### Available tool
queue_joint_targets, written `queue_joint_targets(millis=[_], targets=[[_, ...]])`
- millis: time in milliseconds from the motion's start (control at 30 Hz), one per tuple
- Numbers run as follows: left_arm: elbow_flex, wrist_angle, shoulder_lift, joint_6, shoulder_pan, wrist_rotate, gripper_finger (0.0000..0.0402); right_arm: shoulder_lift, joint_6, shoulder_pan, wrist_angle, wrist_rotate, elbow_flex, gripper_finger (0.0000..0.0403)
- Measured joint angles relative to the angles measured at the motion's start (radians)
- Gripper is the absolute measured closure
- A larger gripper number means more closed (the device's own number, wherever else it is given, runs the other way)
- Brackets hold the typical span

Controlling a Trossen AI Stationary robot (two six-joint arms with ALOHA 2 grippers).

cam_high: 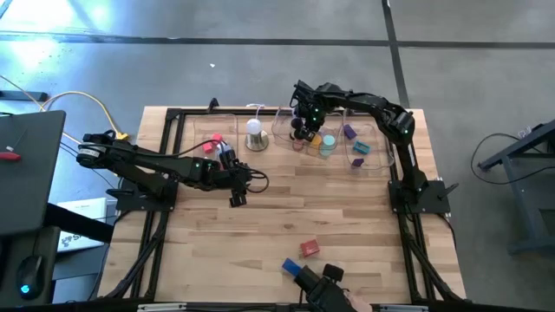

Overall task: Pick & Place Office items
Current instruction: Put the purple hourglass into the middle transparent bin

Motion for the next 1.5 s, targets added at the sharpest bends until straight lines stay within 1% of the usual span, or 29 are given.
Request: queue_joint_targets(millis=[133, 267, 367, 533, 633, 733, 933, 1167, 1300, 1500], targets=[[0.0, 0.0, 0.0, 0.0, 0.0, 0.0, 0.0155, 0.0, 0.009, 0.001, -0.014, 0.01, 0.0, 0.039], [0.0, 0.0, 0.0, -0.001, 0.0, 0.0, 0.0155, 0.0, 0.009, 0.001, -0.042, 0.004, 0.0, 0.0364], [0.0, -0.001, 0.0, -0.001, 0.0, 0.0, 0.0155, 0.001, 0.006, 0.007, -0.066, 0.004, -0.001, 0.0332], [0.0, -0.008, 0.0, -0.002, 0.0, 0.0, 0.0155, 0.002, 0.004, 0.009, -0.081, 0.0, -0.002, 0.0264], [0.0, -0.014, 0.0, -0.004, 0.0, 0.0, 0.0155, 0.002, 0.003, 0.009, -0.086, 0.011, -0.002, 0.0239], [0.0, -0.021, 0.0, -0.008, 0.0, 0.0, 0.0155, 0.002, 0.003, 0.009, -0.101, 0.015, -0.001, 0.0235], [0.0, -0.025, 0.0, -0.011, 0.0, 0.0, 0.0155, 0.002, -0.001, 0.009, -0.192, 0.042, 0.0, 0.0239], [0.0, -0.024, 0.0, -0.017, 0.0, 0.0, 0.0155, 0.002, -0.001, 0.009, -0.202, 0.052, 0.0, 0.0231], [0.0, -0.025, 0.0, -0.019, 0.0, 0.0, 0.0155, 0.002, -0.006, 0.009, -0.163, 0.03, -0.001, 0.0231], [0.0, -0.025, 0.0, -0.019, 0.0, 0.0, 0.0155, 0.002, -0.098, 0.023, -0.062, -0.002, -0.003, 0.0231]])
